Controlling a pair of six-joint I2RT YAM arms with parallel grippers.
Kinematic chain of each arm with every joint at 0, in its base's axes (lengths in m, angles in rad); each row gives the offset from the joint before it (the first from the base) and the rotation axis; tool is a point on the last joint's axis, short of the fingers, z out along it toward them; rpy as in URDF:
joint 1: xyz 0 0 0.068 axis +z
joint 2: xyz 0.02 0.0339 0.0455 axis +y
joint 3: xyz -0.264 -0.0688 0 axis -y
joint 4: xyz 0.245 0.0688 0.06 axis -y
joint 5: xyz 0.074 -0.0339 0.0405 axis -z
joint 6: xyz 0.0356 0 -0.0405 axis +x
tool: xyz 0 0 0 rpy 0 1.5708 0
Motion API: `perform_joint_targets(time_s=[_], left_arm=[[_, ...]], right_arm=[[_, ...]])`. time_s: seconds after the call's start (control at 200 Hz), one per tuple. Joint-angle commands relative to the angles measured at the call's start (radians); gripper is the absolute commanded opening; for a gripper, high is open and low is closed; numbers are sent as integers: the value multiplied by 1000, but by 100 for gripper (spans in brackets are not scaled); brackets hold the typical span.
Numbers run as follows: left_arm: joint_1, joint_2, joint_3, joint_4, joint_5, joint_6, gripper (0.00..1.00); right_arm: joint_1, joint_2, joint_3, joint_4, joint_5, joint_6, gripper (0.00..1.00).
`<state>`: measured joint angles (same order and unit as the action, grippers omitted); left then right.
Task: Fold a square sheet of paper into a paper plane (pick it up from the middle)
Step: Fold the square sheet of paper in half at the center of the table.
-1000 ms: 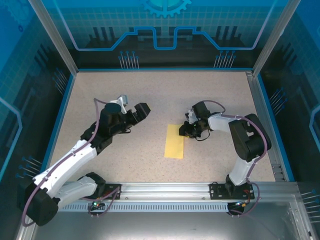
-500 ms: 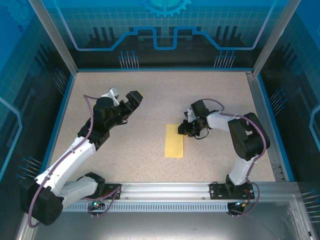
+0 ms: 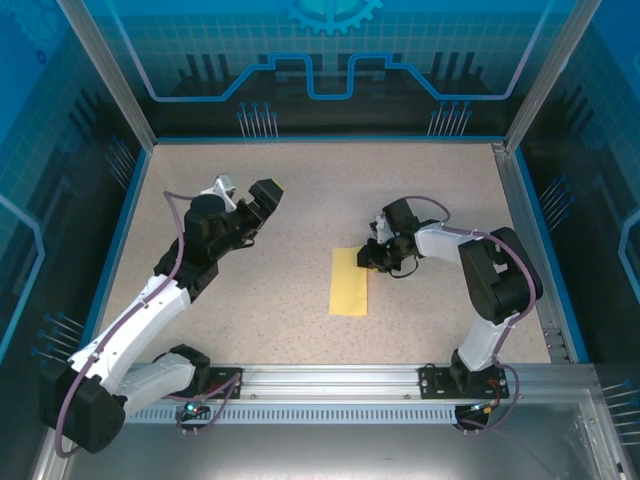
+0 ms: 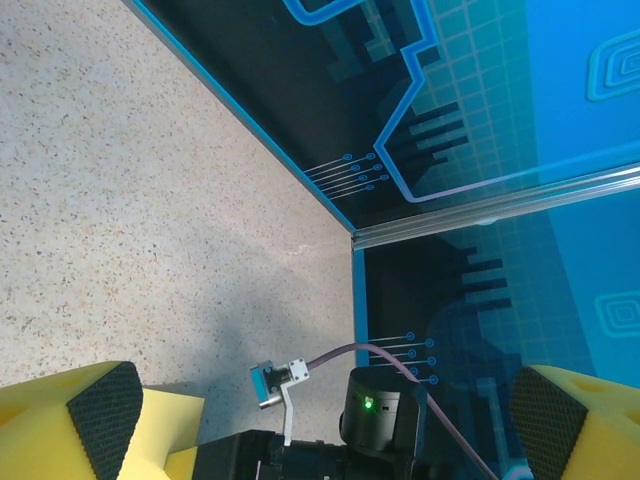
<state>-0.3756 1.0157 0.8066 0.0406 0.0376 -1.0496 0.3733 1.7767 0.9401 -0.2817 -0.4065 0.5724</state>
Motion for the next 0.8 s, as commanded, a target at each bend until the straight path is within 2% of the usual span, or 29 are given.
perform_joint_targets(time_s=[0.0,0.565,0.795], left_arm=[[7,-18,-5,25,-23,-3,98],[8,5,75,-76,54,25,99],[7,-19,78,-191,77,62,98]], right_arm=[[14,-26,10,-32,21,14,22],[15,-53,-8,-46,47,3,23],[16,-101,-48,-17,43,15,24]])
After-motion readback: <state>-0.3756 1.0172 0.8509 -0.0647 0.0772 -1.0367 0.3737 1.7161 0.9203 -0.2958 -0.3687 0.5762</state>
